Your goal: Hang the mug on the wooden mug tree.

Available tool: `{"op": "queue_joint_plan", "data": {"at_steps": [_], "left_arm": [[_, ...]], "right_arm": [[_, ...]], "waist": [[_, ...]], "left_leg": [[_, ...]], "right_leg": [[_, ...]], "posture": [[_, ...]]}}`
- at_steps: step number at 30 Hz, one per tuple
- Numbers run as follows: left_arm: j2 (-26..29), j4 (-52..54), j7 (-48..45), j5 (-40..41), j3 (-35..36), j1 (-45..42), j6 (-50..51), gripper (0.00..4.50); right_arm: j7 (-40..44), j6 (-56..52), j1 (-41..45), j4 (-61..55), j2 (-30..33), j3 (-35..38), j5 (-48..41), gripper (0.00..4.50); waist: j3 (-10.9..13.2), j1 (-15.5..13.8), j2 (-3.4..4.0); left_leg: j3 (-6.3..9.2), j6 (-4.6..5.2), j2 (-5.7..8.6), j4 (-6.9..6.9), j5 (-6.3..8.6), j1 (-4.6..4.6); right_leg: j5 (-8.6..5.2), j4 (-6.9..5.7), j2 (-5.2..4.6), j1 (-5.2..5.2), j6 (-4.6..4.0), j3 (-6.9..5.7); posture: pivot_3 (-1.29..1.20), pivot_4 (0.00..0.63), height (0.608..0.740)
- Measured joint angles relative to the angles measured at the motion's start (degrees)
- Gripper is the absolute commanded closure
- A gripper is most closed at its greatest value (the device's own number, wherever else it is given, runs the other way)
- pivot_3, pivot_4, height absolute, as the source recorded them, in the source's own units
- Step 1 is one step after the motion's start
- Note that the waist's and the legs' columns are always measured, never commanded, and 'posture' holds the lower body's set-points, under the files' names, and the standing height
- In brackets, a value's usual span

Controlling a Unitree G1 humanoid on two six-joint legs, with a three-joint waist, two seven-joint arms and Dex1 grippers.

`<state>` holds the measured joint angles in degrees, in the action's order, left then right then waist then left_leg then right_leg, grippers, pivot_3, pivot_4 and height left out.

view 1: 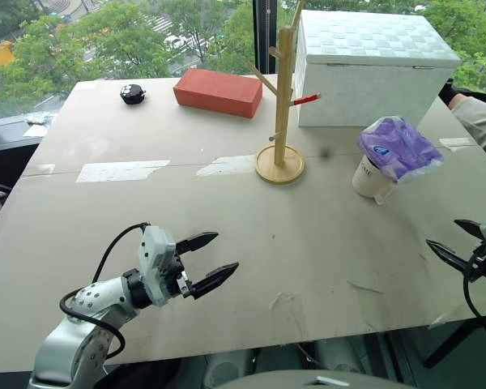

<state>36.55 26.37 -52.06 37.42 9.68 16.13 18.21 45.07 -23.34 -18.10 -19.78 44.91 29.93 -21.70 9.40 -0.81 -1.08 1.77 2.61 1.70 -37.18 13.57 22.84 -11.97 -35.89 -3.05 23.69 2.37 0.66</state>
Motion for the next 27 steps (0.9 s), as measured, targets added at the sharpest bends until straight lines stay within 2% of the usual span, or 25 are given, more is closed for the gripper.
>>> {"op": "queue_joint_plan", "data": {"at_steps": [3,6,8,12,14,17,27], "left_arm": [[0.1,-0.3,-0.5,0.0,-0.2,-1.4,0.1,0.0],[1.0,0.6,-2.4,2.3,-0.7,-8.1,1.3,0.0],[1.5,1.1,-2.9,2.8,-0.9,-9.0,1.9,0.0],[2.1,1.3,-3.4,3.4,-1.4,-10.9,3.3,0.0],[2.2,2.1,-3.4,4.5,-1.5,-12.1,4.4,0.0],[2.0,2.9,-2.9,4.7,-1.8,-12.6,5.0,0.0],[0.2,6.8,0.3,4.4,-3.1,-9.8,5.0,0.0]], "right_arm": [[-0.7,-0.4,1.4,-0.2,-0.7,0.0,-0.7,0.08],[-2.1,-2.4,6.7,-5.8,-1.6,0.1,-5.1,0.02],[-2.6,-3.8,8.7,-7.6,-0.7,0.2,-6.6,0.02],[-2.9,-6.9,13.5,-9.3,4.3,0.0,-7.9,0.02],[-2.4,-6.8,18.1,-10.3,10.5,-3.2,-4.8,0.02],[-1.8,-5.1,22.6,-8.1,13.8,-9.3,-0.2,0.02],[-1.8,-0.9,35.8,5.4,12.5,-25.8,10.8,0.02]], "waist": [[0.0,0.0,-0.01],[0.0,0.0,0.13],[0.0,0.1,0.13],[0.1,0.1,0.2],[0.1,0.0,0.13],[0.1,0.0,0.11],[0.1,0.1,0.09]], "left_leg": [[0.01,0.0,0.0,-0.01,0.0,0.0],[0.0,0.0,-0.01,-0.04,0.0,-0.05],[-0.04,0.0,-0.01,-0.03,0.01,-0.04],[-0.13,0.06,0.01,-0.03,0.04,0.01],[-0.09,0.05,0.0,-0.02,0.05,0.03],[-0.13,0.06,0.0,-0.06,0.05,0.01],[-0.18,0.06,0.0,-0.05,0.05,0.03]], "right_leg": [[0.0,0.0,0.0,0.0,0.0,-0.03],[0.01,-0.02,0.01,-0.07,0.01,-0.07],[0.01,0.0,0.02,-0.07,0.0,-0.04],[0.05,0.02,0.0,-0.01,-0.06,0.03],[0.07,0.04,-0.01,-0.03,-0.11,-0.05],[0.07,0.04,-0.02,-0.04,-0.1,-0.02],[0.15,0.05,0.0,0.0,-0.23,0.05]], "posture": [[0.0,0.15,0.74],[0.0,0.15,0.74],[0.0,0.15,0.74],[0.0,0.15,0.74],[0.0,0.15,0.74],[0.0,0.15,0.74],[0.0,0.15,0.74]]}}
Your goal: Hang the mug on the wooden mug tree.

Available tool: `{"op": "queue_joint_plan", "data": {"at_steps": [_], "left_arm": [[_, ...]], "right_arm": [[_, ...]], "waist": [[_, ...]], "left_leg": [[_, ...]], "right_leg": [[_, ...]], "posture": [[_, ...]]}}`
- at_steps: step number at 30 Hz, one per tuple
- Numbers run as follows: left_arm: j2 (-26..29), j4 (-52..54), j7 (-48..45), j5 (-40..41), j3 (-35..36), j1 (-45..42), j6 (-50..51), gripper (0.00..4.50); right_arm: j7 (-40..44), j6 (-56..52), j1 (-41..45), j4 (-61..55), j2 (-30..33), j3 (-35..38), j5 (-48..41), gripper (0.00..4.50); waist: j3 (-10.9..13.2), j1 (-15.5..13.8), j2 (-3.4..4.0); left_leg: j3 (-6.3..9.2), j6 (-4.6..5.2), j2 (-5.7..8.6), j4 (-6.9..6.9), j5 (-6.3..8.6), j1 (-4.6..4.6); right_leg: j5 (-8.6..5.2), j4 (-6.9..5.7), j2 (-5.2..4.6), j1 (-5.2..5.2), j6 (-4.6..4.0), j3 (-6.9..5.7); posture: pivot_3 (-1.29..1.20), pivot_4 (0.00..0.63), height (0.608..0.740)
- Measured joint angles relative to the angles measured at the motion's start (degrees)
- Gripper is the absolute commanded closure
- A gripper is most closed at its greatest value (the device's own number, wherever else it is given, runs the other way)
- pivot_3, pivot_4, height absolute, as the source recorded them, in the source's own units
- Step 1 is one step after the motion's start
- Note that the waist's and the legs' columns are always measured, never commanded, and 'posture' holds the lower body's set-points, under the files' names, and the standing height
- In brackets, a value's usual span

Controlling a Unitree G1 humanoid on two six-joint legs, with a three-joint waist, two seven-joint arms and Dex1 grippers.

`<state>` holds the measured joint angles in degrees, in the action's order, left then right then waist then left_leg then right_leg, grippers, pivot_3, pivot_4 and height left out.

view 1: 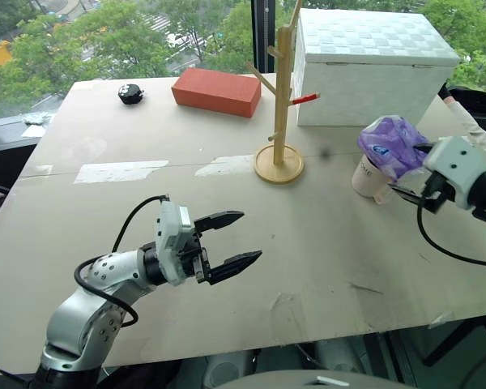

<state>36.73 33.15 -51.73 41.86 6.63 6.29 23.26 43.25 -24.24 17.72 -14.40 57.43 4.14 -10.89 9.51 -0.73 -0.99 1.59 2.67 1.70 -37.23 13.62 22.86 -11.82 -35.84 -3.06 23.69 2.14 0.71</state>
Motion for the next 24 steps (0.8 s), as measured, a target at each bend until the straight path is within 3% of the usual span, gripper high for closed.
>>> {"op": "queue_joint_plan", "data": {"at_steps": [1,2,3,8,11,18,24], "left_arm": [[0.0,0.2,0.4,0.0,0.1,0.4,-0.1,0.0],[0.0,0.3,0.7,-0.1,0.1,0.7,-0.1,0.0],[0.0,0.4,0.9,-0.1,0.1,1.0,-0.1,0.0],[-0.1,1.5,2.1,-0.1,0.1,1.4,-0.1,0.0],[-0.1,1.7,2.1,-0.1,0.1,1.7,-0.3,0.0],[-0.1,1.7,0.7,0.1,0.1,1.7,-1.3,0.0],[-0.2,1.5,-2.5,2.8,0.4,-0.5,-2.0,0.0]], "right_arm": [[0.0,0.3,0.6,1.1,-0.3,-0.8,0.7,0.02],[0.1,0.7,1.0,2.1,-0.6,-1.5,1.4,0.53],[0.2,1.1,1.5,3.0,-1.1,-2.1,1.8,0.74],[0.8,2.1,2.9,4.5,-1.9,-2.7,3.0,3.28],[1.5,0.9,3.3,4.2,-2.6,-2.4,1.8,4.42],[1.3,-7.9,3.6,1.3,-4.4,4.2,-5.6,4.42],[-1.1,-9.4,-1.6,6.2,-0.9,14.6,-4.6,4.42]], "waist": [[0.0,-0.1,0.0],[0.0,-0.2,0.0],[0.0,-0.2,0.01],[0.0,-0.1,0.01],[0.0,0.0,0.01],[0.0,-0.1,0.02],[0.0,-0.4,0.02]], "left_leg": [[0.01,0.0,0.0,0.0,0.0,0.0],[0.02,0.0,0.0,0.0,0.0,0.01],[0.03,0.0,0.01,0.0,0.0,0.02],[0.02,0.0,0.01,-0.01,0.0,0.0],[0.02,0.0,0.0,0.0,0.0,-0.01],[0.03,0.0,0.01,-0.01,0.0,0.02],[0.0,0.01,0.03,-0.01,0.0,0.03]], "right_leg": [[0.0,0.0,0.0,0.0,0.0,-0.01],[0.0,0.0,0.0,0.0,-0.01,-0.02],[0.0,0.0,-0.01,0.0,-0.01,-0.02],[0.01,0.0,-0.01,0.0,-0.01,-0.01],[0.01,-0.01,0.0,0.0,-0.01,-0.01],[0.01,-0.01,-0.01,0.0,-0.01,-0.02],[0.01,0.0,-0.05,-0.02,-0.02,-0.02]], "posture": [[0.0,0.15,0.74],[0.0,0.15,0.74],[0.0,0.15,0.74],[0.0,0.15,0.74],[0.0,0.15,0.74],[0.0,0.15,0.74],[0.0,0.15,0.74]]}}
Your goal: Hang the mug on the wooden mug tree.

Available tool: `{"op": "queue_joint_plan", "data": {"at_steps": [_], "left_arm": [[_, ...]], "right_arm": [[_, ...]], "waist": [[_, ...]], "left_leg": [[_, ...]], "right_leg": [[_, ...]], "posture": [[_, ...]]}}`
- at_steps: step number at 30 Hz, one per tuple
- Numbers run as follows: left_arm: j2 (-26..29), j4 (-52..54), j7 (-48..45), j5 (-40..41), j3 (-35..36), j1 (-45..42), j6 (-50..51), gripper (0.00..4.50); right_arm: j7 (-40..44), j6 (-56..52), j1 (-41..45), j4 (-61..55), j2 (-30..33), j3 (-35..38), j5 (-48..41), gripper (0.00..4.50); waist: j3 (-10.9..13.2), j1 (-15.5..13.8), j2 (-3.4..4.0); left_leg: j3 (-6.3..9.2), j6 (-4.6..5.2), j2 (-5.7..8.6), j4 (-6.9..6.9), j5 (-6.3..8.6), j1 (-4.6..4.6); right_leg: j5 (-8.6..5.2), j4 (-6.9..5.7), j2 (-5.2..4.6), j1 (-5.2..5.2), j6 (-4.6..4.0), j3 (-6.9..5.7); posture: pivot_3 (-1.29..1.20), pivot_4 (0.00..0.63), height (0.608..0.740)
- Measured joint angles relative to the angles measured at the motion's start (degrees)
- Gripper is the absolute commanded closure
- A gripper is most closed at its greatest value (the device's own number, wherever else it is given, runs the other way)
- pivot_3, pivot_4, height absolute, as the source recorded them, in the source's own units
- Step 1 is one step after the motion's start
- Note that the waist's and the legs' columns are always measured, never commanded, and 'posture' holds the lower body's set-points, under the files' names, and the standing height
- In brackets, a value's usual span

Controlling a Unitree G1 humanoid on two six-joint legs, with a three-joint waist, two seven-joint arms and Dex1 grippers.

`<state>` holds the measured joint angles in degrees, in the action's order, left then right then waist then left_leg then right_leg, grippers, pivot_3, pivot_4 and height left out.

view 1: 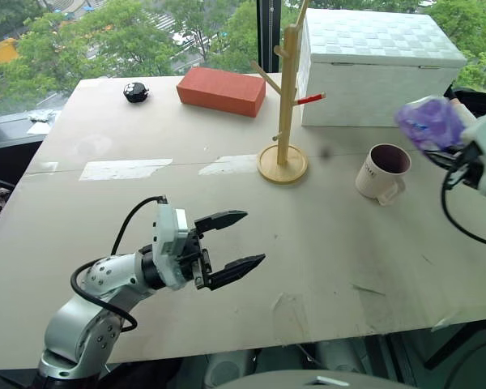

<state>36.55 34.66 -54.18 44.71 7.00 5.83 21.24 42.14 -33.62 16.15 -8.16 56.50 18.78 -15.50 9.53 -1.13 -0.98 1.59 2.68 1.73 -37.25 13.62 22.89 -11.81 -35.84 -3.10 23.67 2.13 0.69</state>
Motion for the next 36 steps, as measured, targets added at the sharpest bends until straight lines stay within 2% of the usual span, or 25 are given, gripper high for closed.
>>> {"op": "queue_joint_plan", "data": {"at_steps": [4,7,10,13,14,16,17,18,21,24,29,33,36], "left_arm": [[0.0,0.0,-1.1,0.5,-0.4,-1.5,-0.1,0.0],[-0.4,0.0,-1.2,0.5,-1.1,-1.6,-0.1,0.0],[-0.5,0.0,-1.3,0.4,-1.9,-1.7,-0.2,0.0],[-0.5,0.0,-1.7,0.3,-2.6,-1.8,-0.3,0.0],[-0.5,0.0,-1.8,0.3,-2.7,-1.9,-0.3,0.0],[-0.4,0.0,-1.8,0.3,-2.7,-2.1,-0.3,0.0],[-0.4,0.0,-1.8,0.3,-2.6,-2.2,-0.3,0.0],[-0.4,0.0,-1.8,0.3,-2.6,-2.2,-0.3,0.0],[-0.4,-0.1,-1.8,0.3,-2.9,-2.6,-0.3,0.0],[-0.5,-0.1,-1.9,0.3,-3.2,-3.3,-0.3,0.0],[-0.5,-0.5,-1.8,0.3,-3.4,-4.7,-0.2,0.0],[-0.3,-0.4,-0.8,0.3,-3.1,-5.0,0.5,0.0],[-0.2,-0.2,0.3,0.4,-3.0,-4.6,1.1,0.0]], "right_arm": [[-2.7,0.7,-5.1,7.3,0.0,0.4,4.0,4.42],[-4.7,3.1,-5.2,13.6,-3.6,-1.8,6.1,4.42],[-5.0,6.1,-4.7,19.8,-6.8,-4.7,6.7,3.42],[-4.4,9.3,-4.6,22.0,-7.3,-5.6,7.3,1.95],[-4.1,9.4,-4.9,21.1,-6.8,-5.2,7.1,1.4],[-2.3,7.9,-7.1,17.1,-5.2,-3.2,5.5,0.6],[-0.2,5.7,-9.1,12.9,-3.7,-1.3,3.4,0.23],[1.1,4.0,-10.3,9.9,-2.8,0.1,1.8,0.1],[5.5,-4.1,-15.0,-4.0,-0.8,5.2,-5.8,0.1],[1.7,-9.3,-14.2,-13.1,-5.3,3.7,-8.7,0.1],[-15.8,-12.6,-8.3,-13.8,-20.5,-4.6,-2.8,0.1],[-24.2,-12.0,-6.6,-12.2,-27.4,-9.4,1.8,0.1],[-29.2,-10.0,-4.9,-9.0,-30.1,-10.6,5.5,0.1]], "waist": [[0.0,0.5,0.02],[0.0,1.2,0.03],[0.0,1.5,0.08],[0.0,1.6,0.15],[0.0,1.5,0.15],[0.0,1.3,0.21],[0.0,1.2,0.22],[0.0,1.1,0.23],[0.0,0.8,0.19],[-0.1,1.0,-0.02],[-0.1,1.0,-0.02],[-0.1,0.5,0.01],[-0.1,0.3,0.03]], "left_leg": [[-0.07,0.0,-0.02,0.01,0.0,-0.07],[-0.13,0.0,-0.05,0.01,0.0,-0.14],[-0.15,0.01,-0.04,0.0,-0.01,-0.15],[-0.19,0.01,-0.02,0.0,-0.01,-0.14],[-0.19,0.01,-0.02,0.0,0.0,-0.13],[-0.15,0.02,-0.02,0.0,0.0,-0.1],[-0.12,0.03,-0.02,0.0,0.01,-0.09],[-0.09,0.03,-0.03,0.01,0.01,-0.09],[-0.04,0.03,-0.14,0.01,0.01,-0.12],[-0.07,0.03,-0.25,-0.05,0.02,-0.19],[-0.11,0.02,-0.2,-0.12,0.02,-0.12],[-0.11,-0.01,-0.1,-0.05,0.01,0.0],[-0.11,-0.01,-0.03,-0.04,0.01,0.01]], "right_leg": [[0.0,-0.03,0.06,-0.01,0.0,0.08],[0.01,-0.06,0.15,-0.02,0.01,0.15],[0.01,-0.08,0.2,-0.02,0.03,0.15],[0.03,-0.08,0.35,-0.02,0.06,0.15],[0.04,-0.07,0.35,-0.02,0.07,0.15],[0.04,-0.06,0.33,-0.02,0.08,0.15],[0.05,-0.06,0.33,-0.02,0.12,0.16],[0.09,-0.05,0.31,-0.02,0.18,0.15],[-0.03,-0.04,0.26,-0.04,0.32,0.11],[-0.07,-0.05,0.33,-0.08,0.27,0.11],[-0.05,-0.05,0.33,-0.05,0.25,0.12],[0.1,-0.04,0.32,0.08,0.08,0.15],[0.08,0.0,0.32,0.07,0.04,0.14]], "posture": [[0.0,0.15,0.74],[0.0,0.15,0.74],[0.0,0.15,0.74],[0.0,0.15,0.74],[0.0,0.15,0.74],[0.0,0.15,0.74],[0.0,0.15,0.74],[0.0,0.15,0.74],[0.0,0.15,0.74],[0.0,0.15,0.74],[0.0,0.15,0.74],[0.0,0.15,0.74],[0.0,0.15,0.74]]}}
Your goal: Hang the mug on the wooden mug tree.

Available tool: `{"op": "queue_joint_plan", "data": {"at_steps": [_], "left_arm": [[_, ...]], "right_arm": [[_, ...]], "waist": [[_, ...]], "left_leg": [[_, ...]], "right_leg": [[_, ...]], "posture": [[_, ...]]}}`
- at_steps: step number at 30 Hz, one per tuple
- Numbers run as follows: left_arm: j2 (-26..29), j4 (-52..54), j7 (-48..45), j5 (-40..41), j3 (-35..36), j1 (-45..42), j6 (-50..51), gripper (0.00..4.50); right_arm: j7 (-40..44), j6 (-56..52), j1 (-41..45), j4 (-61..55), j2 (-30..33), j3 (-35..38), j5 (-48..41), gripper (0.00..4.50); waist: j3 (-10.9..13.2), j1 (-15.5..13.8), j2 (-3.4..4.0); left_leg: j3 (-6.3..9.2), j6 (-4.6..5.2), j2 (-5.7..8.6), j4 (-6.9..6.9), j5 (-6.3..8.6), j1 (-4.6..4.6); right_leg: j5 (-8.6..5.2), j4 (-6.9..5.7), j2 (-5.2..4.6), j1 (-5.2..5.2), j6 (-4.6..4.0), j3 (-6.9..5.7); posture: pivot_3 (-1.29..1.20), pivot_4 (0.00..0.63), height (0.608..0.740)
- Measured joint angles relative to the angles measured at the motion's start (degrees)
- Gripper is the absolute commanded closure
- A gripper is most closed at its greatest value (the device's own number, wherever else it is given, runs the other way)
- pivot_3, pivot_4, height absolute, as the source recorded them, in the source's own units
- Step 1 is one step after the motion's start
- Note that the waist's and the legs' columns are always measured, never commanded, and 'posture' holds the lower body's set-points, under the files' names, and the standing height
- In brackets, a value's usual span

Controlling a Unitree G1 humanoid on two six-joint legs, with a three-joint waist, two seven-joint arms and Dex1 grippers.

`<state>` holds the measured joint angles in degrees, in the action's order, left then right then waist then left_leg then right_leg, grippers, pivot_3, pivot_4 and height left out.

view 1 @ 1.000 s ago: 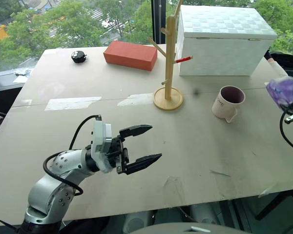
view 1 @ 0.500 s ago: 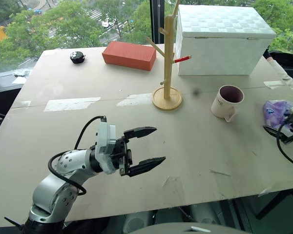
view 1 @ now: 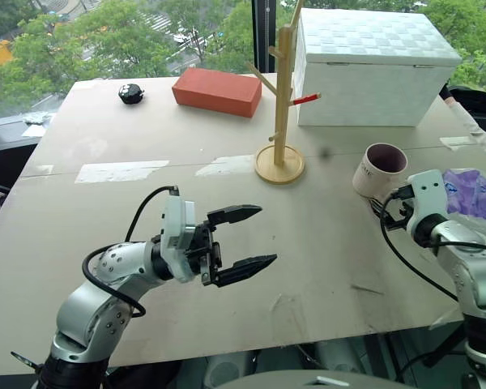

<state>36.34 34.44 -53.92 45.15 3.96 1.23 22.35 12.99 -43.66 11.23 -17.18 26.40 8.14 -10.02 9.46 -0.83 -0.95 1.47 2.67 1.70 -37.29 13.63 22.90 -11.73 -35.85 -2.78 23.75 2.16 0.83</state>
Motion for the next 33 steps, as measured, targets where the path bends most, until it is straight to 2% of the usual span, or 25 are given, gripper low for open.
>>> {"op": "queue_joint_plan", "data": {"at_steps": [14,17,24,25,28,31,33], "left_arm": [[0.1,1.1,2.6,0.1,0.0,0.1,1.1,0.0],[0.1,1.1,2.9,0.1,0.0,0.0,1.1,0.0],[0.0,1.3,3.9,0.1,0.1,0.4,1.1,0.0],[0.0,1.5,4.1,0.1,0.1,0.7,1.1,0.0],[-0.5,2.2,4.3,0.2,0.6,1.8,0.8,0.0],[-1.5,2.4,4.7,0.2,2.2,4.1,0.2,0.0],[-3.0,2.2,5.0,0.1,3.6,6.2,-1.3,0.0]], "right_arm": [[-9.6,5.1,2.0,6.8,-2.8,0.6,8.2,0.1],[-10.5,6.6,3.3,9.2,-4.2,0.7,8.7,0.83],[-10.0,11.8,5.5,15.8,-5.7,0.8,8.4,4.1],[-9.5,12.9,5.6,16.1,-5.7,0.9,8.1,4.41],[-7.0,16.4,7.2,16.7,-4.4,1.3,6.9,4.41],[-0.6,19.8,7.4,18.5,-1.8,1.8,4.2,4.41],[8.3,21.7,10.3,19.7,1.0,1.3,0.5,4.41]], "waist": [[0.0,0.2,0.01],[0.0,0.3,0.01],[0.0,0.4,0.02],[0.0,0.4,0.02],[0.0,0.4,0.01],[0.0,0.4,0.06],[0.1,1.0,0.24]], "left_leg": [[-0.03,0.01,-0.02,0.0,0.0,-0.07],[-0.04,0.01,-0.02,0.0,0.0,-0.07],[-0.05,0.01,-0.01,0.0,0.0,-0.08],[-0.05,0.01,-0.01,0.0,0.0,-0.08],[-0.04,0.02,-0.01,-0.01,0.0,-0.11],[-0.04,0.02,-0.01,-0.01,0.0,-0.12],[-0.12,0.03,-0.02,-0.01,0.0,-0.12]], "right_leg": [[0.01,-0.05,0.12,-0.01,0.0,-0.05],[0.01,-0.05,0.13,-0.01,0.0,-0.05],[0.01,-0.05,0.13,-0.02,0.0,-0.07],[0.01,-0.05,0.13,-0.01,0.0,-0.07],[0.01,-0.05,0.12,-0.06,0.01,-0.07],[0.01,-0.05,0.12,-0.06,0.0,-0.07],[0.03,-0.05,0.12,-0.04,0.03,-0.03]], "posture": [[0.0,0.15,0.74],[0.0,0.15,0.74],[0.0,0.15,0.74],[0.0,0.15,0.74],[0.0,0.15,0.74],[0.0,0.15,0.74],[0.0,0.15,0.74]]}}
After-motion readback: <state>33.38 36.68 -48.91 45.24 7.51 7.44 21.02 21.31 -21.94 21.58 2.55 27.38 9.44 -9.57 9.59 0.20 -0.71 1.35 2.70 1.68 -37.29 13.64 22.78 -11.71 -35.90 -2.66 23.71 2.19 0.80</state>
